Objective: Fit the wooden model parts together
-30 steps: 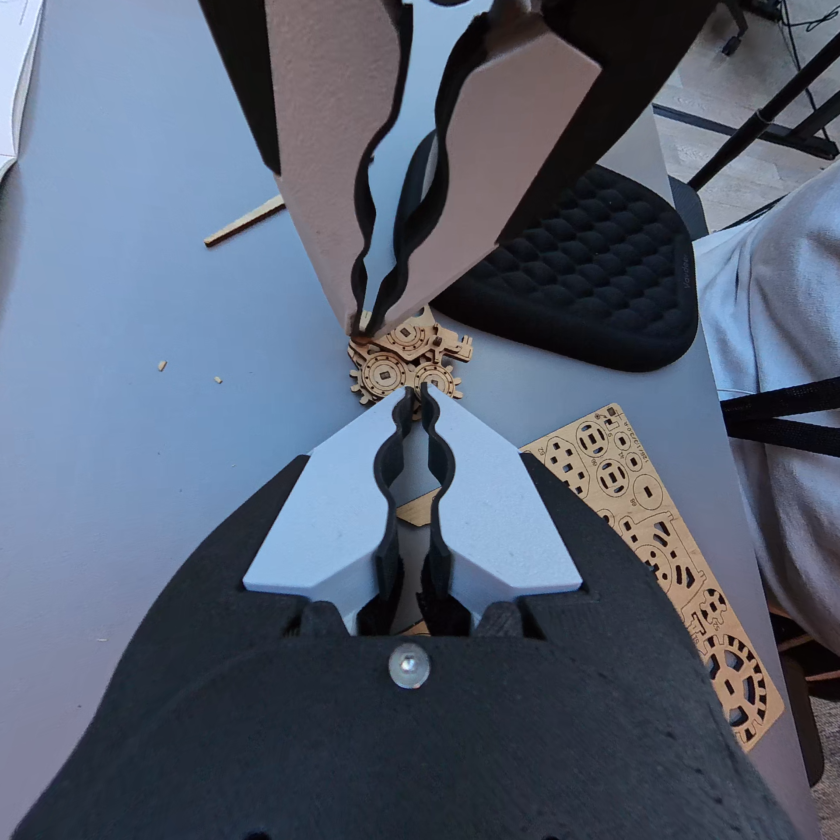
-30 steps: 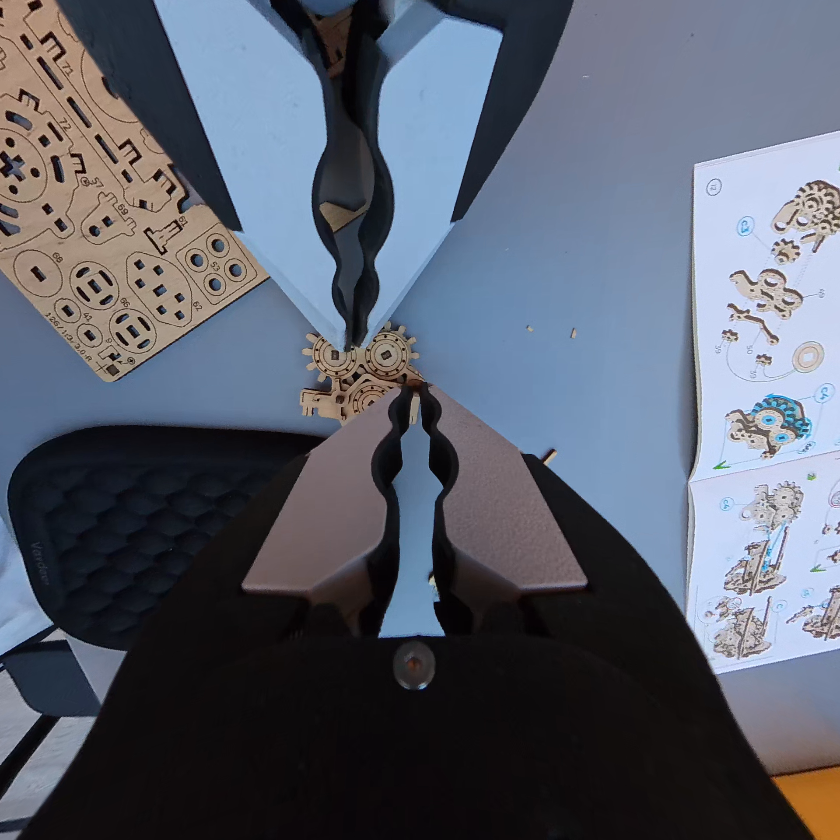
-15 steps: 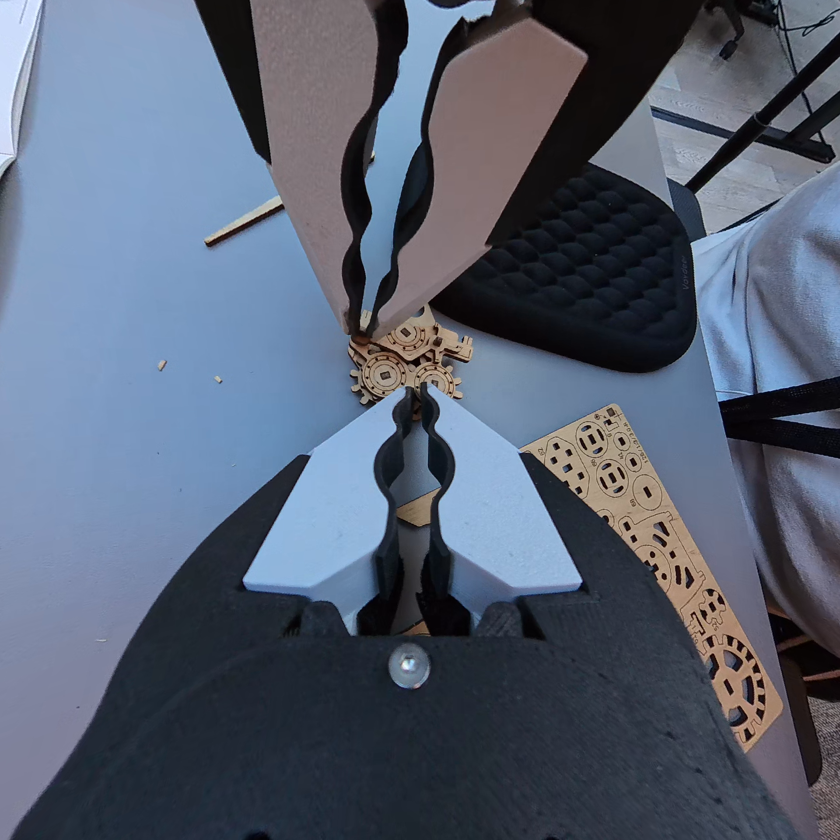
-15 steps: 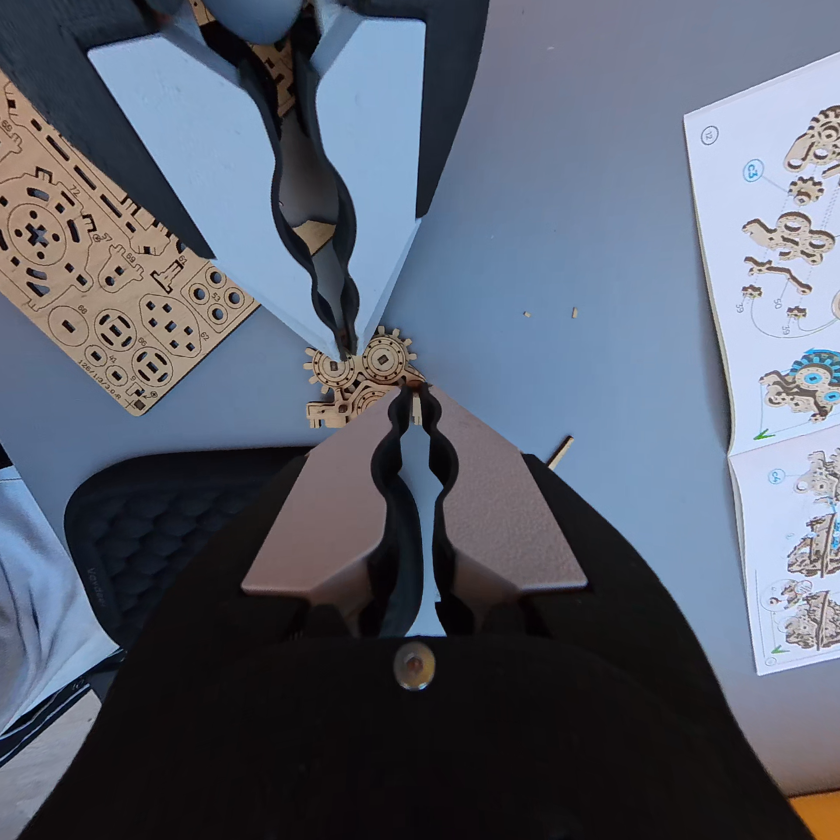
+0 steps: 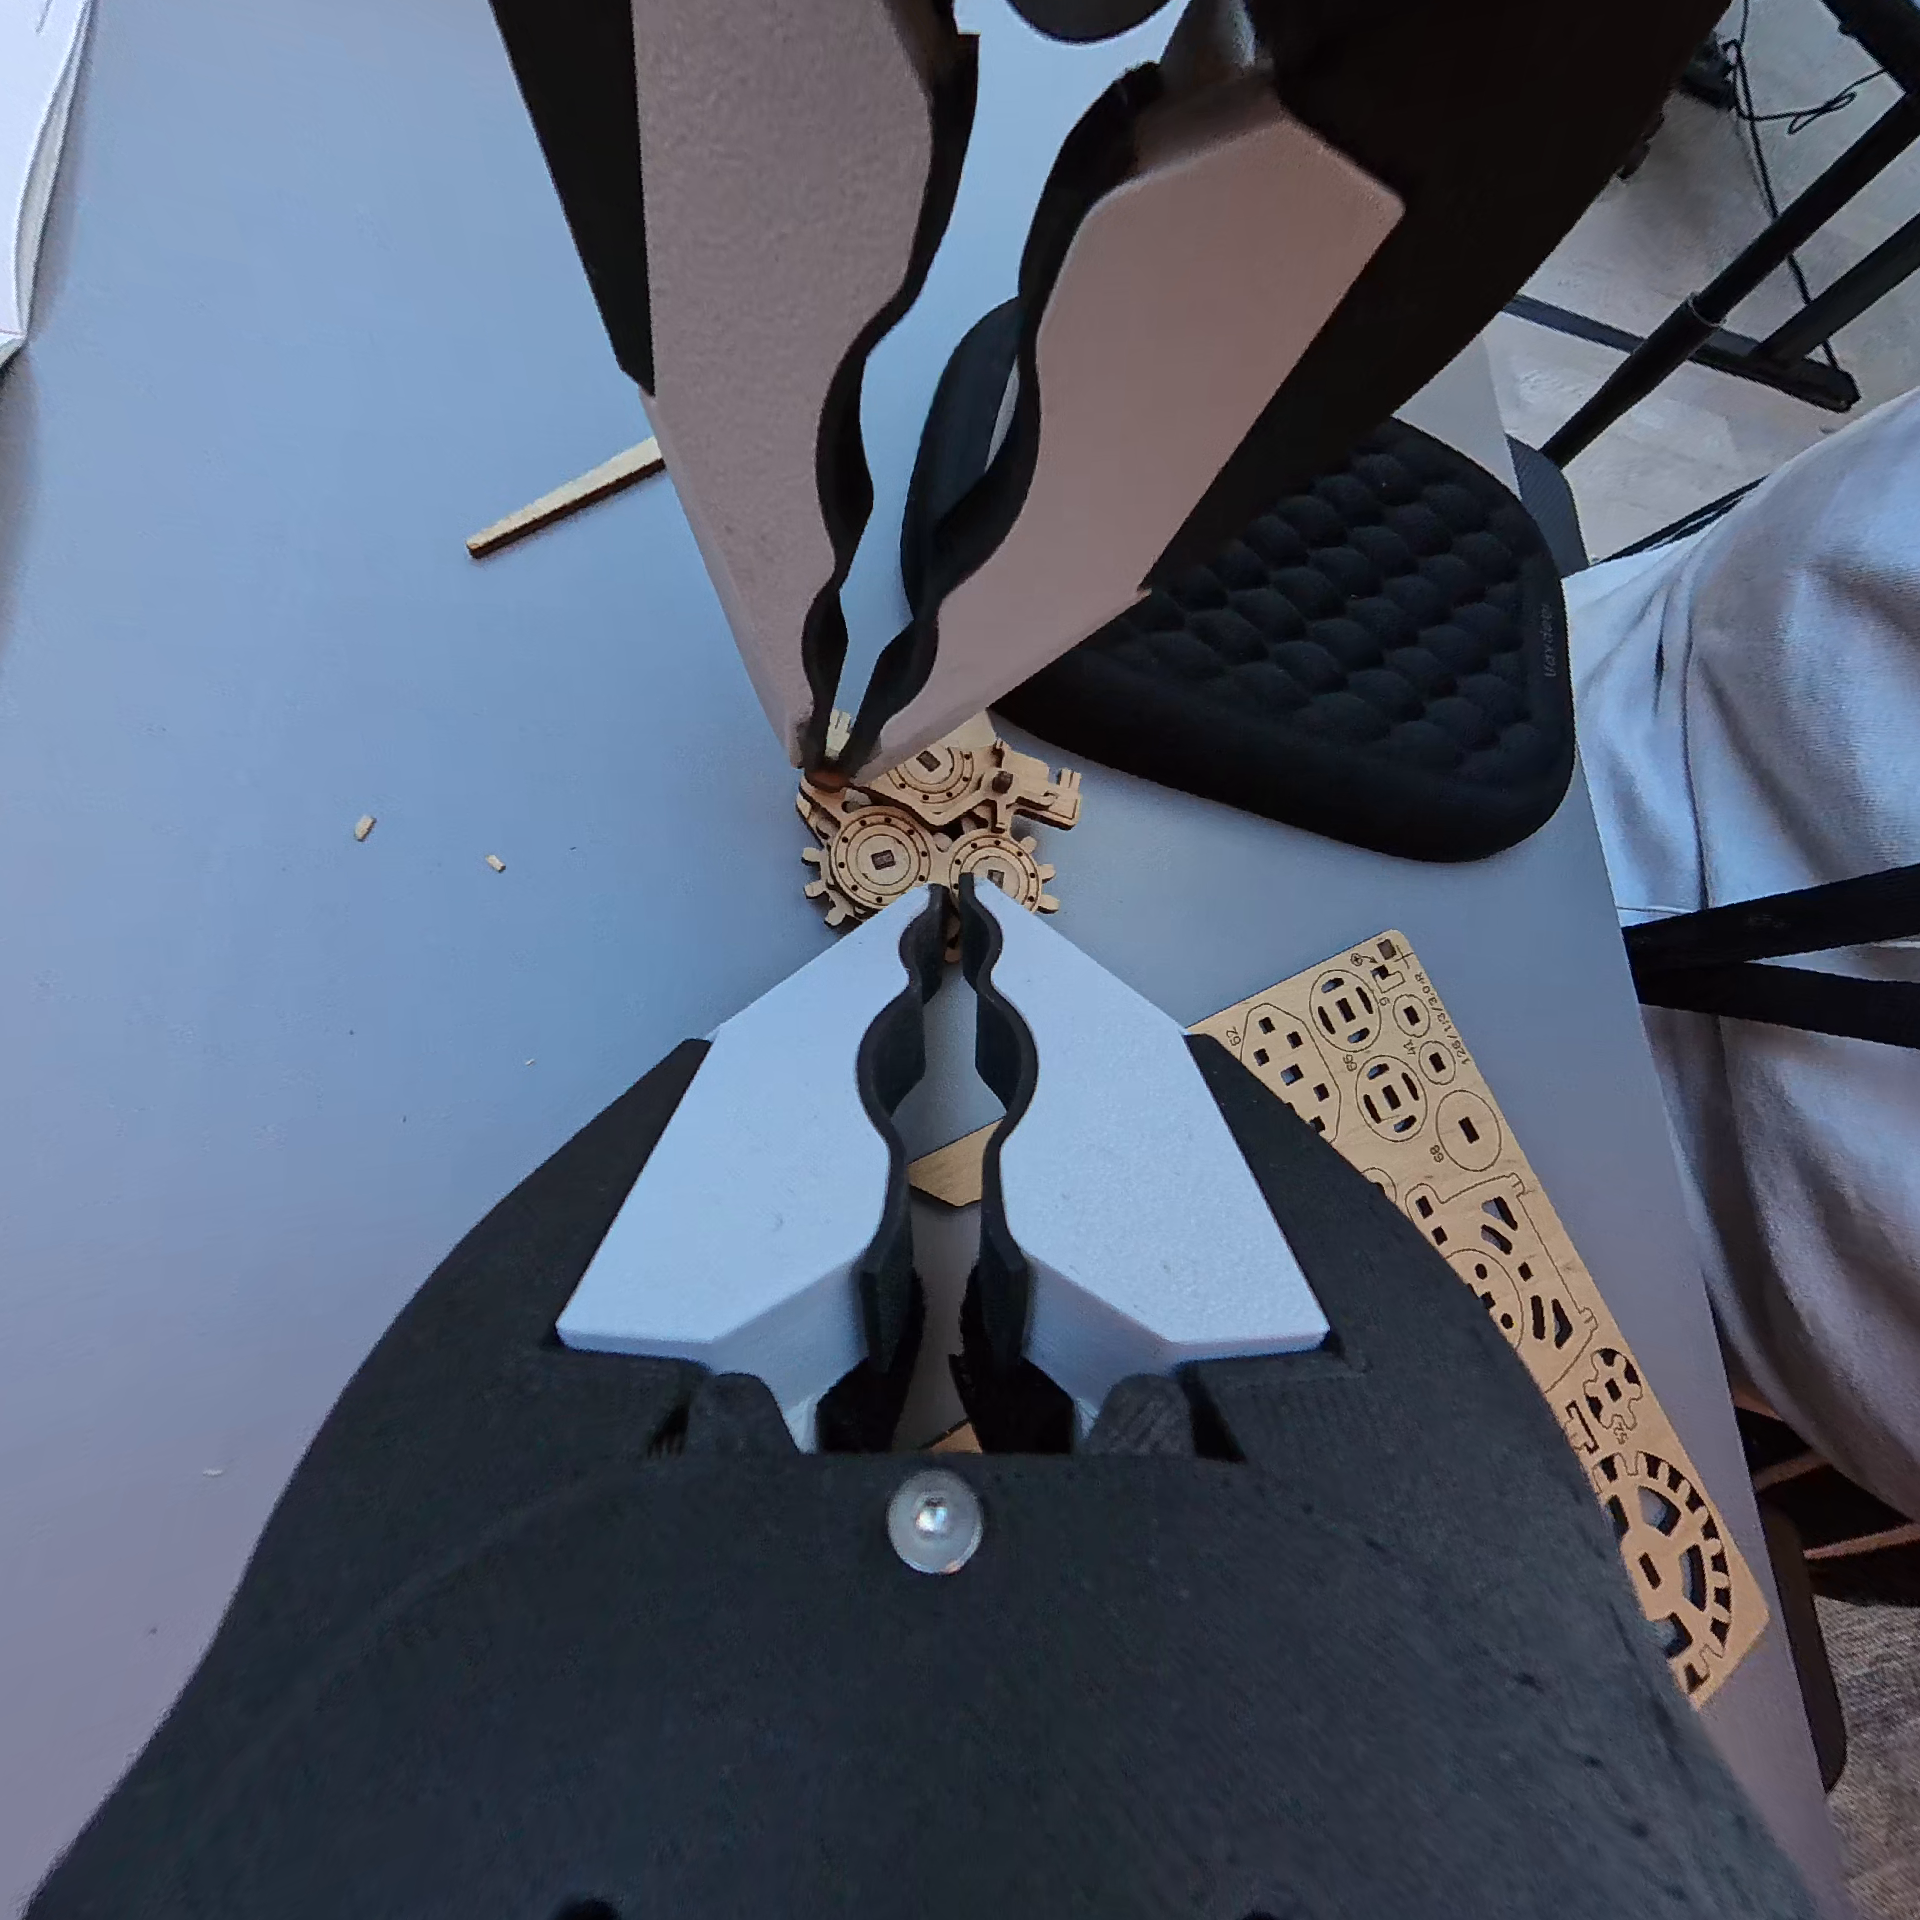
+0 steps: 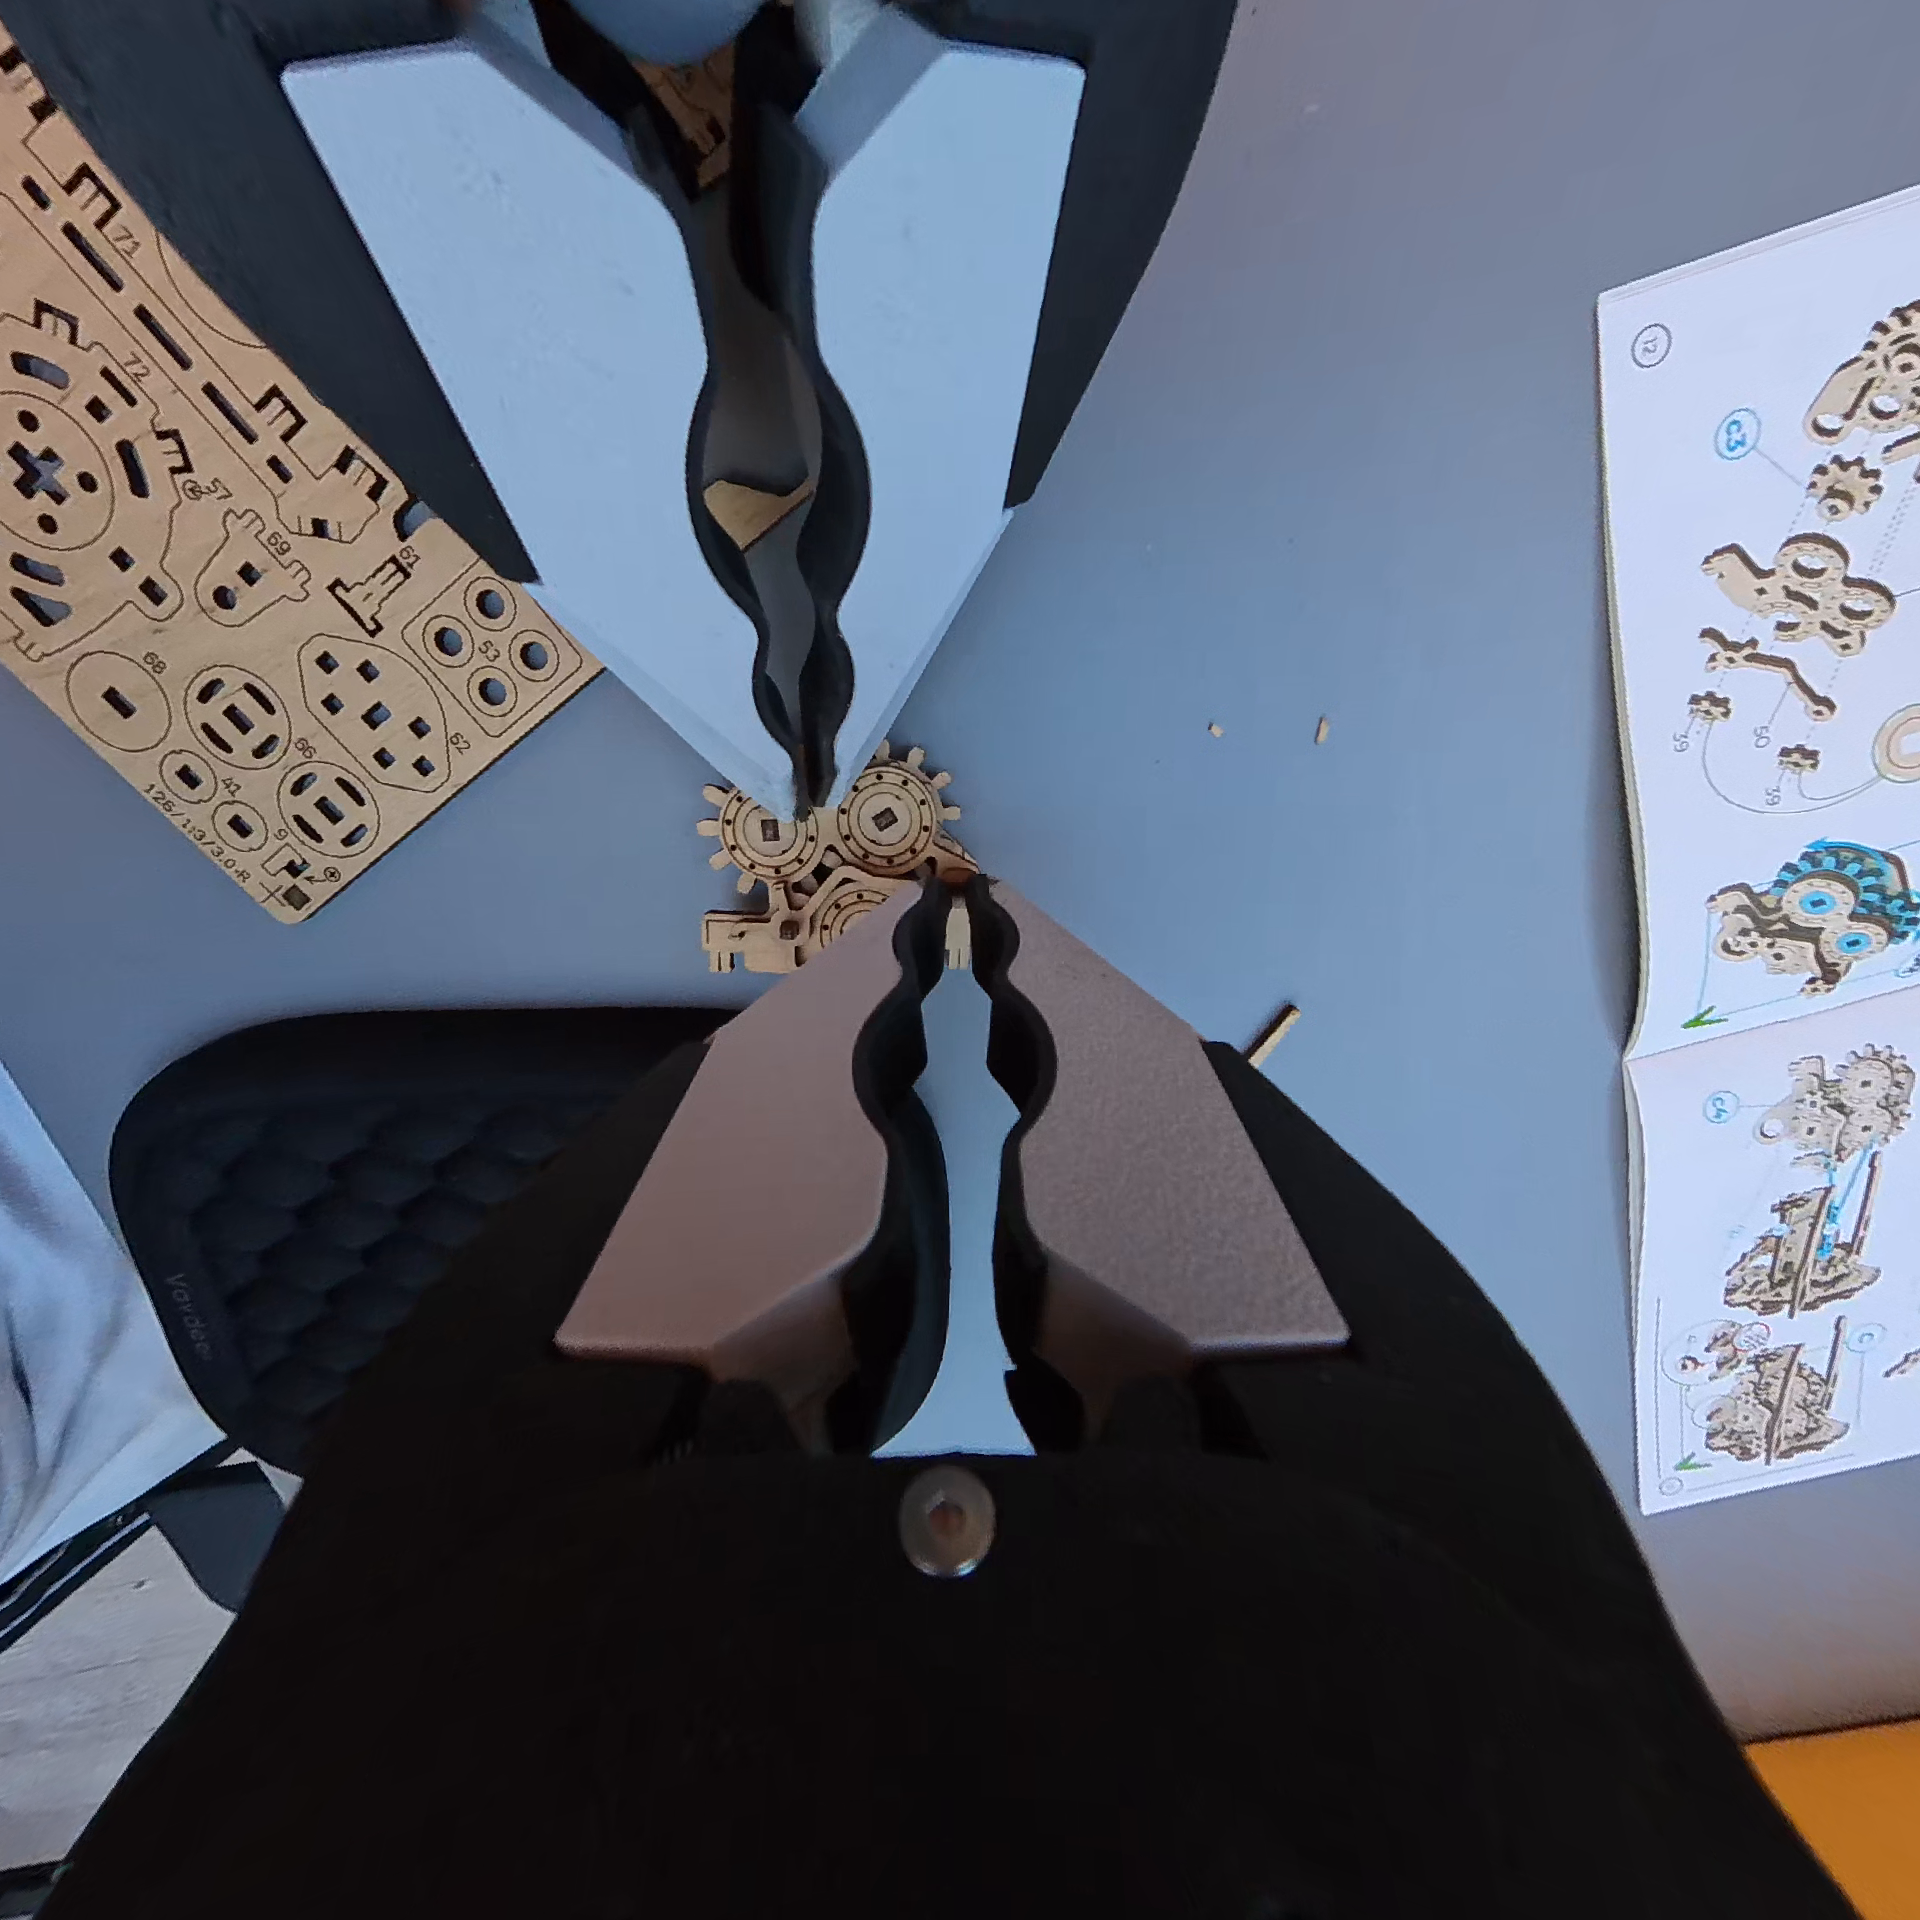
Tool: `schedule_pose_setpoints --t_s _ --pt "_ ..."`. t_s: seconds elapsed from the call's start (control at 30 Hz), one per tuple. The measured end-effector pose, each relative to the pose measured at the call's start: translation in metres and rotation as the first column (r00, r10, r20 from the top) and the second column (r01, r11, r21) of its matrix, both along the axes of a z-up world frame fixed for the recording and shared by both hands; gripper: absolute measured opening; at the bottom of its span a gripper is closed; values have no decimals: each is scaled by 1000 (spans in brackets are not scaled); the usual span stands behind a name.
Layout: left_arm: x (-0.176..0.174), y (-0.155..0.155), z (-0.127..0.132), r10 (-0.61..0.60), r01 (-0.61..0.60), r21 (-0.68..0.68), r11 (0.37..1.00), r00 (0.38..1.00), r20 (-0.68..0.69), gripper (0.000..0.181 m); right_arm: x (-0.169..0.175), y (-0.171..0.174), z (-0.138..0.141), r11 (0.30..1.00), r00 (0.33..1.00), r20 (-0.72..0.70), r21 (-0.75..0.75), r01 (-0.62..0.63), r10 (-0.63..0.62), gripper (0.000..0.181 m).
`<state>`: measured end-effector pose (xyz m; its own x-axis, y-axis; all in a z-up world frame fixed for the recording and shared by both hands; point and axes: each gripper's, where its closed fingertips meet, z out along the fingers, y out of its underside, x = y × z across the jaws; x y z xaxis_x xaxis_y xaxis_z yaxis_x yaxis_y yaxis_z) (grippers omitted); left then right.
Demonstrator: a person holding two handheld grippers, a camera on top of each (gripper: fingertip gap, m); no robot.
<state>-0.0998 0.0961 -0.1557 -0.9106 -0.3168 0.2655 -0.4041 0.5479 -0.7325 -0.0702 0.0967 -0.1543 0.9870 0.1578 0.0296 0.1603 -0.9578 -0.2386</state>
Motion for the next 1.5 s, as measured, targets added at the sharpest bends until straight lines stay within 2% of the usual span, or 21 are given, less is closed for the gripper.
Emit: schedule_pose_setpoints --t_s 0.17,0.37,0.43,0.53,0.77,1.5 --pt "-3 4 2 -27 27 0 1000 1000 -9 0 0 -2 0 1000 1000 3 -21 -22 22 5" --pt "9 21 50 22 -43 -249 968 996 -85 0 -1 -2 -1 999 1000 -5 -30 -30 30 4" --pt "18 31 55 59 -80 -272 959 995 -83 0 -1 -2 -1 999 1000 -13 -36 -26 25 5" --pt "24 39 50 88 -103 -250 963 993 -73 0 -1 -2 -1 998 999 -26 -56 -31 30 5" --pt "21 35 41 75 -83 -191 978 996 -47 0 -2 -2 -2 995 998 -43 -84 -49 46 5" --pt "20 34 40 81 -89 -183 979 995 -49 0 -2 -1 -2 991 998 -6 -118 -69 69 4"
